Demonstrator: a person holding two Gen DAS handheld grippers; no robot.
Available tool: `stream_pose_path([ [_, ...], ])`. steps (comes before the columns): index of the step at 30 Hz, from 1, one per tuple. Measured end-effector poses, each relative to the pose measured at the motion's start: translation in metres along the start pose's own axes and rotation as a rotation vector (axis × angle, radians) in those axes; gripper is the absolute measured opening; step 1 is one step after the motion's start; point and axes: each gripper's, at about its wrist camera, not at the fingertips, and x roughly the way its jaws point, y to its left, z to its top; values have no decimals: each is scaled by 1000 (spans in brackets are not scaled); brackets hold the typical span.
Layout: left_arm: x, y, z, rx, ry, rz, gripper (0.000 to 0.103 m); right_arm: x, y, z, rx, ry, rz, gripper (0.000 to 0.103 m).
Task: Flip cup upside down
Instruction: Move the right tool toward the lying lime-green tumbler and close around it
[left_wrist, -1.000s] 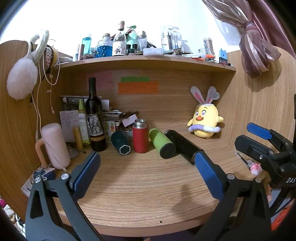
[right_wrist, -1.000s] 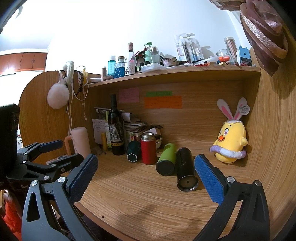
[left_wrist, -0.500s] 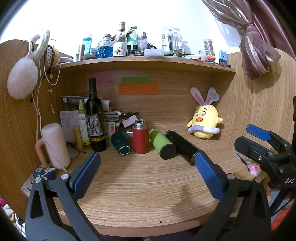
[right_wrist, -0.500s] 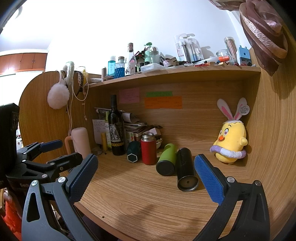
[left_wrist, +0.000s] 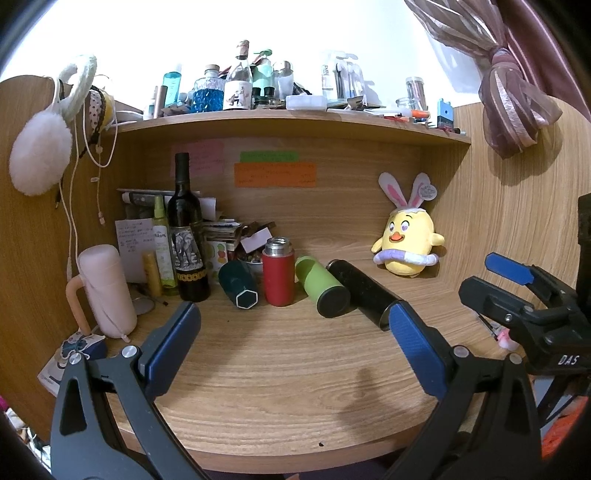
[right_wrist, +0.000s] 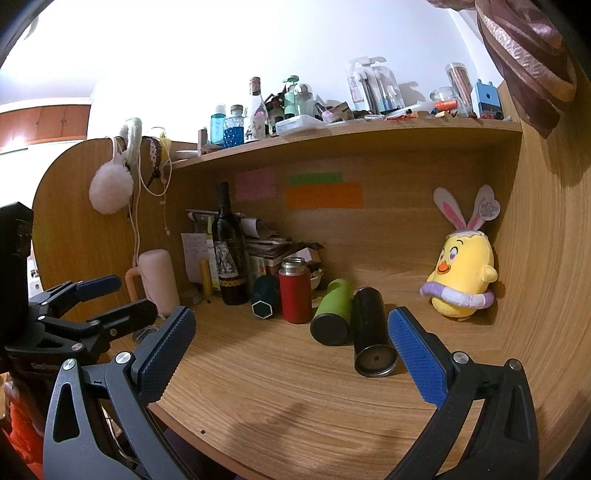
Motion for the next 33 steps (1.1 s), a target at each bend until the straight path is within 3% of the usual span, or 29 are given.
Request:
stream_pose_path([
  [14, 42, 11, 10, -5, 40, -19, 103, 38, -20, 3, 25, 63, -52, 103],
  [22, 87, 23, 3, -23, 122, -45, 103, 95, -37, 1, -3, 160, -86, 103],
  [27, 111, 29, -6, -14, 168, -47, 103, 147, -41, 1, -25, 262, -33, 103],
  [33, 133, 38, -19, -9, 217, -35, 103, 213, -42, -4, -39, 412, 20, 83],
])
